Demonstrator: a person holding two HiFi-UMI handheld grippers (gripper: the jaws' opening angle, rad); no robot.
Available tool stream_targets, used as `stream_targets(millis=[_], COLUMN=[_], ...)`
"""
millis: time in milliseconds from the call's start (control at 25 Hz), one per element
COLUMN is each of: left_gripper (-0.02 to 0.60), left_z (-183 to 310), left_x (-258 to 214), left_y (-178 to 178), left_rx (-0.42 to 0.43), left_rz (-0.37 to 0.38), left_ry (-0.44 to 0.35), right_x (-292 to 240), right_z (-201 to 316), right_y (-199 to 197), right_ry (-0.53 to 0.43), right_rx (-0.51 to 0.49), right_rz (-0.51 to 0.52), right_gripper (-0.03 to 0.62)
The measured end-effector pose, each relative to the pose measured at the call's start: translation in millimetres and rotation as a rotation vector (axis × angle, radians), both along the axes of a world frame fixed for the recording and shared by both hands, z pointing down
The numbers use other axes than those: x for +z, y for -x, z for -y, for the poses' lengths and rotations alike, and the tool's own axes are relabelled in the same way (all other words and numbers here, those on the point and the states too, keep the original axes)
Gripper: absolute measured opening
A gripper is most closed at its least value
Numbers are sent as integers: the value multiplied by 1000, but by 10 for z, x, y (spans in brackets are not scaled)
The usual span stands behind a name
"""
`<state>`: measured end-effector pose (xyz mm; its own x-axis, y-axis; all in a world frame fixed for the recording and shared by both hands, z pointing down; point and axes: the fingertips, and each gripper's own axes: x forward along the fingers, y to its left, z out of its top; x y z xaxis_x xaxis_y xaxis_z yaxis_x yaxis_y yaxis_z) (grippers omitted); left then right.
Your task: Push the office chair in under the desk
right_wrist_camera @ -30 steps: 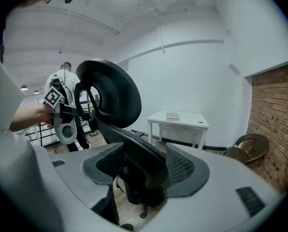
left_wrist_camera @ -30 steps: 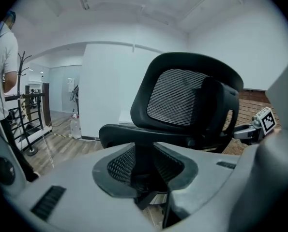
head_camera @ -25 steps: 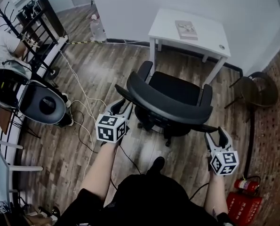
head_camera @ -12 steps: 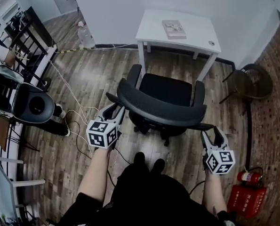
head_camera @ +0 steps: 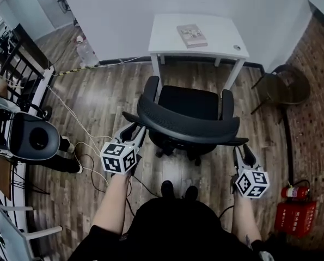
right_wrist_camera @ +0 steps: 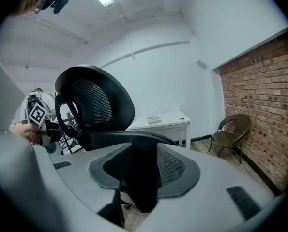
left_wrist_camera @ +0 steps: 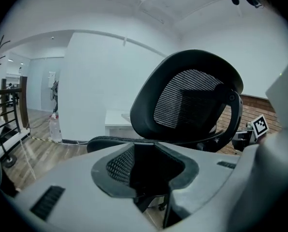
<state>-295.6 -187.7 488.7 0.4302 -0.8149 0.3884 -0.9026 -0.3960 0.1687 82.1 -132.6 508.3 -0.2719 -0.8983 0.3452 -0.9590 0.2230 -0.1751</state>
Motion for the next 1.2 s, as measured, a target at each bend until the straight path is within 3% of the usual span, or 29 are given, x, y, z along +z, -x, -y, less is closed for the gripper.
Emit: stream_targets(millis=[80, 160, 280, 360, 640, 760, 920, 1200], left_gripper=[109, 109, 109, 109, 109, 86, 63, 15], left_z=[108, 213, 381, 481, 846, 965, 1154, 1420], left_x=[9, 2, -14, -10, 0, 21, 13, -12], left_y=[62, 124, 206, 263, 381, 431, 501, 663], left_rx=[13, 25, 44, 54, 67, 63, 51, 21], left_rz=[1, 0, 1, 12, 61, 72, 75, 64], left_ry=[1, -2, -10, -10, 8, 9, 5, -15], right_x=[-30, -111, -164, -164, -103, -49, -75, -125], right_z=[52, 102, 222, 353, 713, 737, 768, 778], right_y=[161, 350, 545, 656, 873, 915, 1017, 1255], right_ry=[-14, -40, -60, -47, -43, -40, 7, -5], right_rx=[-31, -108, -243, -306, -486, -596, -704, -747], right_rz=[-72, -208, -428, -491, -490, -540, -504, -407], right_gripper=[167, 225, 235, 249, 259, 205, 157, 137])
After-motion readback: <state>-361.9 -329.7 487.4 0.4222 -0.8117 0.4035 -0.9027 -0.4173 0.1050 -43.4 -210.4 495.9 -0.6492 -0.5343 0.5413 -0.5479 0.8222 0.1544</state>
